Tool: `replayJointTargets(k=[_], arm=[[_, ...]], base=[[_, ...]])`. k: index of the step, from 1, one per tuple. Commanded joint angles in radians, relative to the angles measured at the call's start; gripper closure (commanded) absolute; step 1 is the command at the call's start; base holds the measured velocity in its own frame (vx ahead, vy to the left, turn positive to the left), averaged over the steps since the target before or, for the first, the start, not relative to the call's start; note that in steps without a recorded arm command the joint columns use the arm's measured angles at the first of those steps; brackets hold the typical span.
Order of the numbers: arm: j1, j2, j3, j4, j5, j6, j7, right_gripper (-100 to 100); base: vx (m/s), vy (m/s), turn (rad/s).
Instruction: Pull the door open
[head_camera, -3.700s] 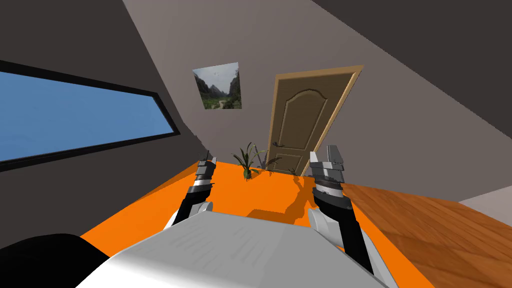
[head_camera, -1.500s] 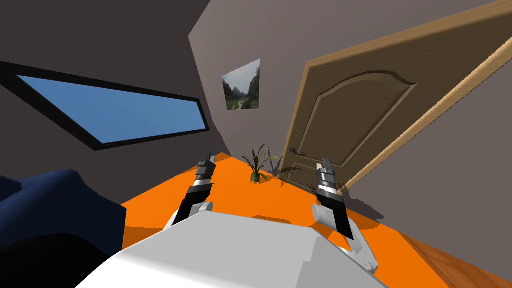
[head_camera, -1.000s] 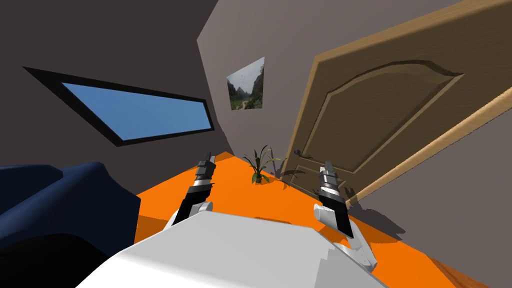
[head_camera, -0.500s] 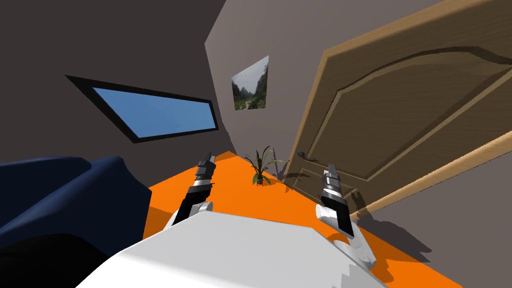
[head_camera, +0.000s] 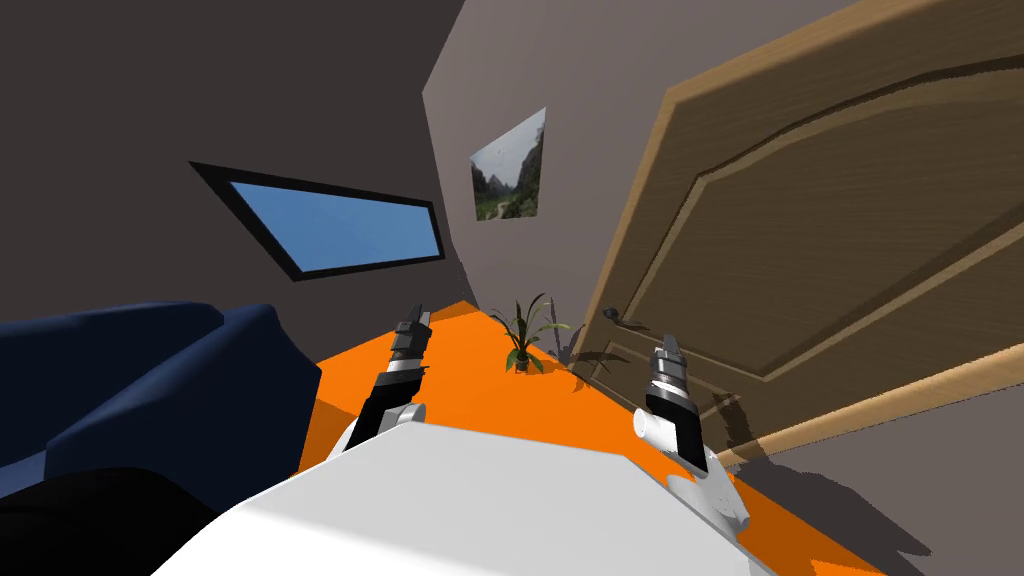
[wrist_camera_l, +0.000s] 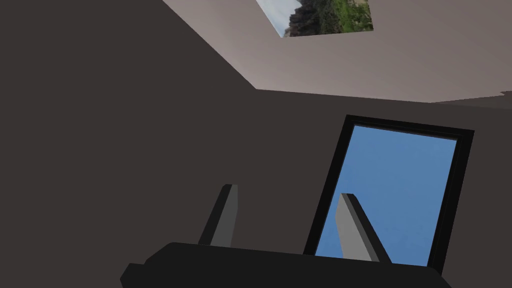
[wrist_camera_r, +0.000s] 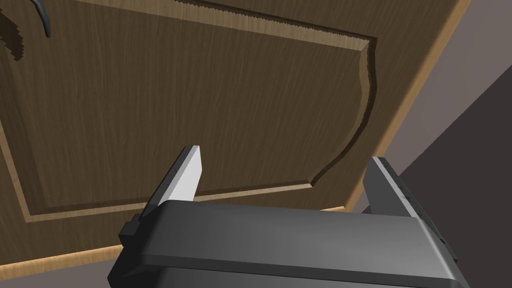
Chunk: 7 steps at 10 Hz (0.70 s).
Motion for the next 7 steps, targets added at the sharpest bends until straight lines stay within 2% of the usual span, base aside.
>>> replayJointTargets(k=[1,3,4,6,7], arm=[[-0.006,-0.006,-0.011,0.031,-0.007,-0.007,0.003,-100],[-0.04,-0.014,-0.053,0.105,-0.028,-0.018,0.025,-100],[-0.04,-0.014,-0.053,0.117,-0.028,-0.018,0.025,-100],[-0.073,-0.021,-0.094,0.19,-0.049,-0.03,0.047,-100],[-0.073,-0.021,-0.094,0.201,-0.049,-0.03,0.047,-100]], base=[[0.03,-0.039,0.076],[0.03,-0.057,0.181],[0.035,-0.067,0.069],[0.035,-0.071,0.157],[0.025,-0.064,0.104]])
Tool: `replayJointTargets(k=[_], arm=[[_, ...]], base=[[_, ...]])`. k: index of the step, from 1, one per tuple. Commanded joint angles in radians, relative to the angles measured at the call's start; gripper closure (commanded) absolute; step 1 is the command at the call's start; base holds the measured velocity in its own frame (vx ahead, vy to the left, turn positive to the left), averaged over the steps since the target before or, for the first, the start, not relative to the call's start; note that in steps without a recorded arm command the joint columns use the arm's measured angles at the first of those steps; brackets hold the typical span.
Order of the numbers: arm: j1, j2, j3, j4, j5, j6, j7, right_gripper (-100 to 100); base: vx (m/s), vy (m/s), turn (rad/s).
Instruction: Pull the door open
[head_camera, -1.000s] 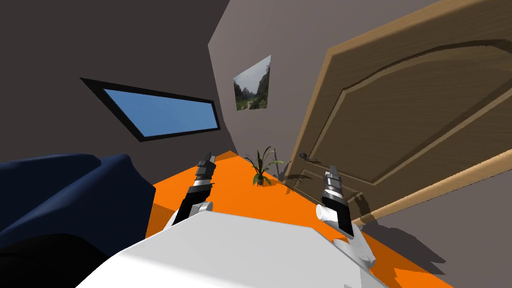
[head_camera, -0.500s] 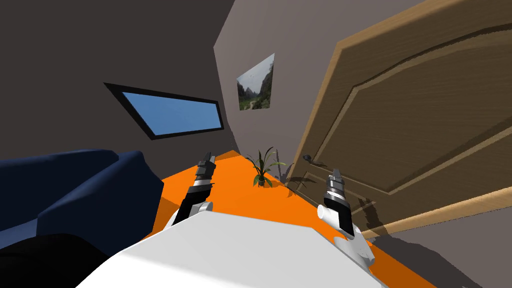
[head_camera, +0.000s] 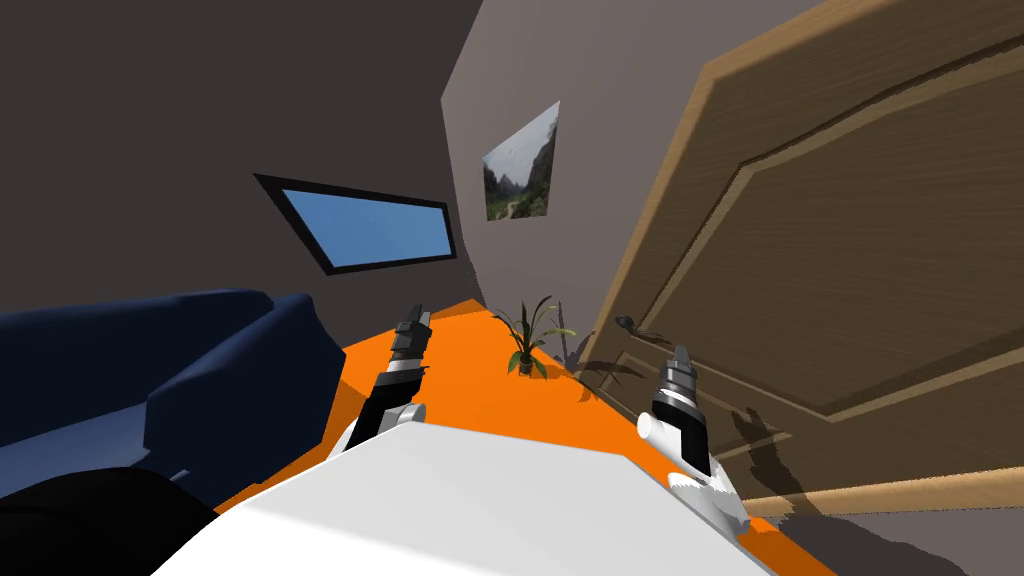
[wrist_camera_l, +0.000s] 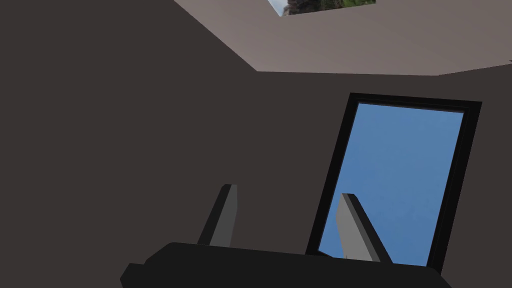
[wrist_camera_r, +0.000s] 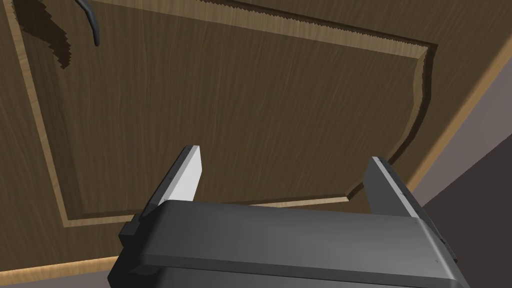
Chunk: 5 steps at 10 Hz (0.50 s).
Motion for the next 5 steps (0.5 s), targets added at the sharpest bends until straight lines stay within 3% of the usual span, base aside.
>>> replayJointTargets(k=[1,2,3,5], arm=[[-0.025,-0.009,-0.025,0.05,-0.013,-0.011,0.012,-100],[-0.025,-0.009,-0.025,0.064,-0.013,-0.011,0.012,-100],[-0.042,-0.012,-0.045,0.101,-0.023,-0.016,0.023,-100],[-0.073,-0.018,-0.083,0.171,-0.043,-0.027,0.043,-100]], base=[[0.036,-0.059,0.11],[0.028,-0.053,0.07],[0.029,-0.054,0.139],[0.042,-0.082,0.22]])
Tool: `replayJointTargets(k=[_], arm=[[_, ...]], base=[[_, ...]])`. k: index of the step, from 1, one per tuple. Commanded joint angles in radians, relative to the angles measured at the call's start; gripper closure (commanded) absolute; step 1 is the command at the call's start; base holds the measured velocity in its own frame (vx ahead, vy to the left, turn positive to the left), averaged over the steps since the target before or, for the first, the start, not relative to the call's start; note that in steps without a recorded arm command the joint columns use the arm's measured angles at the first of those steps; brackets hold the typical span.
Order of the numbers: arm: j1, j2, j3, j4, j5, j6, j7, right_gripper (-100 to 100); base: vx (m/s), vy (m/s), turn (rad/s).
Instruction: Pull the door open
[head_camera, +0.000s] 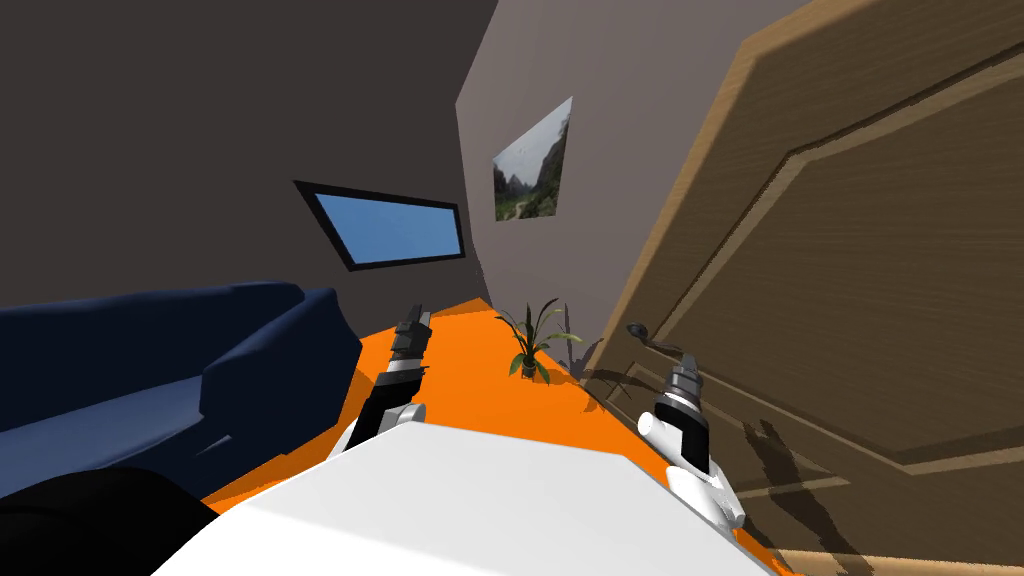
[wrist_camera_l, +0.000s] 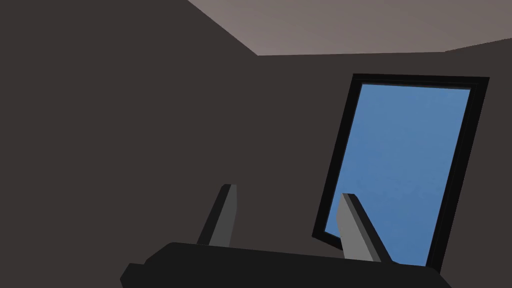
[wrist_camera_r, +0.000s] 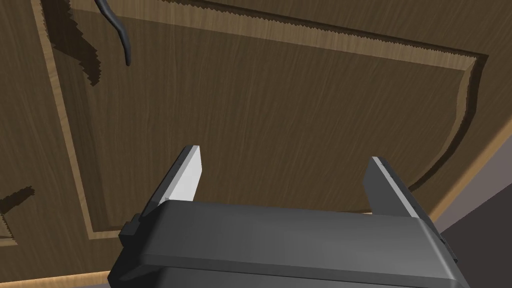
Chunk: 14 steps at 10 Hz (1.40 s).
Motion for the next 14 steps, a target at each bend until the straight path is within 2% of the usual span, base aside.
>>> replayJointTargets(k=[1,4,5,8,9,14], arm=[[-0.001,0.0,-0.01,0.034,-0.006,-0.01,0.004,-100],[-0.046,-0.009,-0.065,0.142,-0.034,-0.026,0.033,-100],[-0.046,-0.009,-0.065,0.146,-0.034,-0.026,0.033,-100],[-0.086,-0.016,-0.115,0.241,-0.06,-0.04,0.06,-100],[-0.086,-0.016,-0.115,0.249,-0.06,-0.04,0.06,-100],[-0.141,-0.027,-0.182,0.388,-0.095,-0.059,0.097,-100]], base=[[0.025,-0.08,0.07],[0.025,-0.074,0.182],[0.022,-0.067,0.053],[0.025,-0.068,0.162],[0.018,-0.064,0.071],[0.014,-0.067,0.156]])
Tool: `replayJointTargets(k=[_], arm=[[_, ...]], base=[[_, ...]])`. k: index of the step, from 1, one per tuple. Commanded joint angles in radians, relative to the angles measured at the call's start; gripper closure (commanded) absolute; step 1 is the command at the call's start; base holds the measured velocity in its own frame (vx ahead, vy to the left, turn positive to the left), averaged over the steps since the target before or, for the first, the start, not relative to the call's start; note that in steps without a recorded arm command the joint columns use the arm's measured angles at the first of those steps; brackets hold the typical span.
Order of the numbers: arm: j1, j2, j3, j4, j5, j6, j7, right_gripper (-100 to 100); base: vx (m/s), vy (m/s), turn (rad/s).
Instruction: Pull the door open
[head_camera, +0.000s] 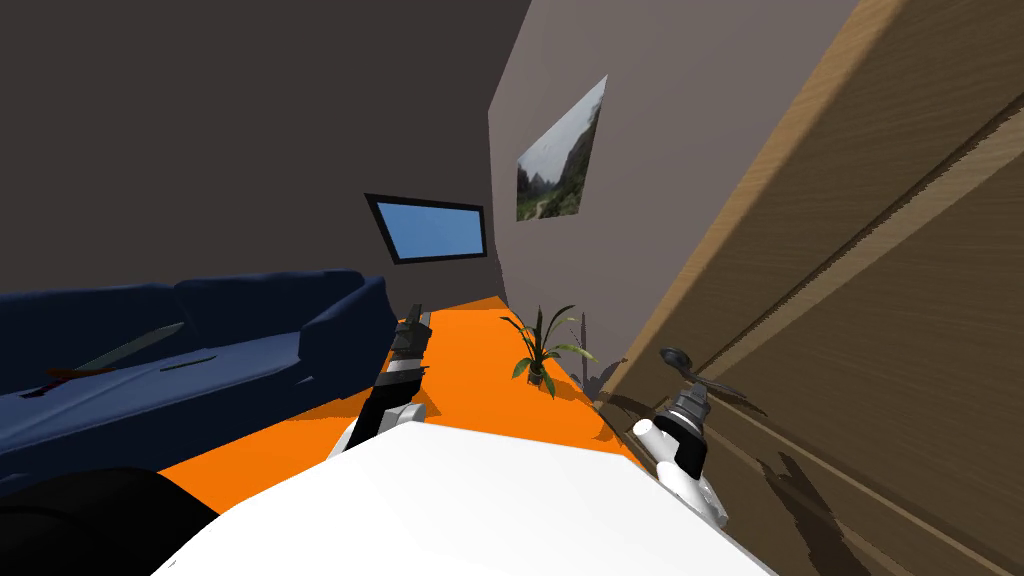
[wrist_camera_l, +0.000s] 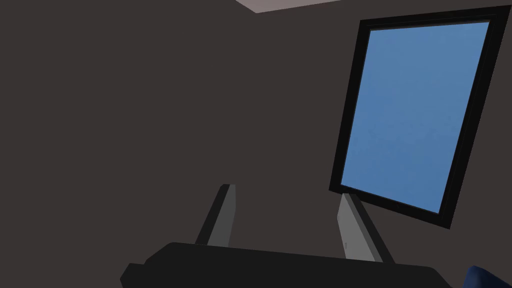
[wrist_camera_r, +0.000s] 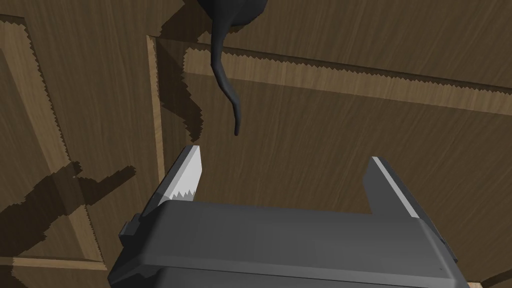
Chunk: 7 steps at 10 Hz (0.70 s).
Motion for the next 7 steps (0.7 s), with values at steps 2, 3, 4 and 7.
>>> replayJointTargets(k=[2,3,4,7], arm=[[-0.014,-0.004,-0.019,0.043,-0.01,-0.007,0.009,-100],[-0.022,-0.006,-0.029,0.063,-0.015,-0.01,0.014,-100],[-0.029,-0.007,-0.037,0.08,-0.019,-0.013,0.019,-100],[-0.047,-0.013,-0.054,0.129,-0.028,-0.024,0.026,-100]], base=[[0.014,-0.055,0.102],[0.003,-0.038,0.075],[0.008,-0.039,0.118],[0.005,-0.05,0.119]])
